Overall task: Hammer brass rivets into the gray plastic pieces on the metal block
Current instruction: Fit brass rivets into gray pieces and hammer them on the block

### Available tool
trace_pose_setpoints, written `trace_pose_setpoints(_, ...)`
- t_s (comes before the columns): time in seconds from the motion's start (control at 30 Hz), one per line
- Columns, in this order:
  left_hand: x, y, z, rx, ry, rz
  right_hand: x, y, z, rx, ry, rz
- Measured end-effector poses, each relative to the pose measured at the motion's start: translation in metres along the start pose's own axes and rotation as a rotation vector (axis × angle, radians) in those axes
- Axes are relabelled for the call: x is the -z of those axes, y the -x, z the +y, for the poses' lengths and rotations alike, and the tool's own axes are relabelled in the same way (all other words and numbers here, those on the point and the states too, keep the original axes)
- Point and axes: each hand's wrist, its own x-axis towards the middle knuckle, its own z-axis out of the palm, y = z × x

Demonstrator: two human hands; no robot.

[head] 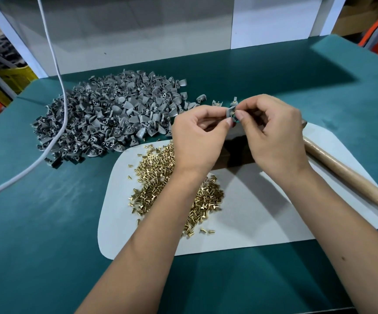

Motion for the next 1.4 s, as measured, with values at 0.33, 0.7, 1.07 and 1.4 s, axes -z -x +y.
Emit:
trace_pose_setpoints(0.33,-0.005,0.004,0.001,0.023,-0.061,0.04,0.002,-0.002,-0.004,-0.111,0.026,-0.022)
trace_pose_setpoints(0.7,-0.008,0.003,-0.005,-0.047,-0.241,0.03,0.0,-0.002,-0.007,-0.16,0.101,-0.04)
trace_pose_setpoints(1.07,-0.007,0.005,0.001,-0.11,-0.321,0.024,0.002,-0.001,-0.009,-0.146,0.029,-0.066)
trace_pose_setpoints(1.4,-0.003,0.007,0.01,-0.096,-0.272,0.026,0.005,-0.004,-0.002,-0.162,-0.016,-0.078)
